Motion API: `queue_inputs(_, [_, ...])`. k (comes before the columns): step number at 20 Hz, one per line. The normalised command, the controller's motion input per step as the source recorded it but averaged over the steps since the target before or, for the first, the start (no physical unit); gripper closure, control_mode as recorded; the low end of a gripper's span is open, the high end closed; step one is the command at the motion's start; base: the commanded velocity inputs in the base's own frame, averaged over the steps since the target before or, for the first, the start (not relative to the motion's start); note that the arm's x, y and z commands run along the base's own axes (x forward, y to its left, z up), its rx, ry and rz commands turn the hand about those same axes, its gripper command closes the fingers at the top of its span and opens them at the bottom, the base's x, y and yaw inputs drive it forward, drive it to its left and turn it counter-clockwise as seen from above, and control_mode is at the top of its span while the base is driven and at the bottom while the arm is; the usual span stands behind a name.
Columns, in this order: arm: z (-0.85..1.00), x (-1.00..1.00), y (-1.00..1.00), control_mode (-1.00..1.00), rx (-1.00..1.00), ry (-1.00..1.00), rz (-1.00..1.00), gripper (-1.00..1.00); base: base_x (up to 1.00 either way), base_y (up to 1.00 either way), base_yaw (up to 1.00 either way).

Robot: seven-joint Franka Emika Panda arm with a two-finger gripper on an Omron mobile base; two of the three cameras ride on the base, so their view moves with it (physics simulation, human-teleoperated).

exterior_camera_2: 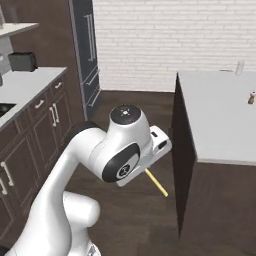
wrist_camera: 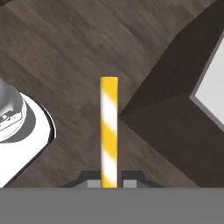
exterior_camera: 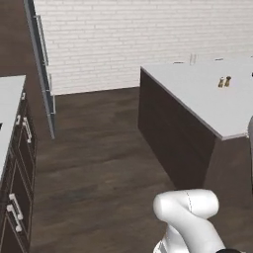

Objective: Take a straw from the drawer in front and place it inside the glass cup on the dining counter.

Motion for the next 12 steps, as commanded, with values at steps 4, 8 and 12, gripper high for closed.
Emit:
queue_inputs(4, [0.00,0.00,0.00,1.00,0.00,0.00,0.00,1.00,0.98,0.58,0.01])
queue_inputs(8, [0.00,0.00,0.00,1.00,0.00,0.00,0.00,1.00,1.00,0.23,0.02])
queue_inputs(12, [0.00,0.00,0.00,1.00,0.00,0.00,0.00,1.00,1.00,0.00,0.00])
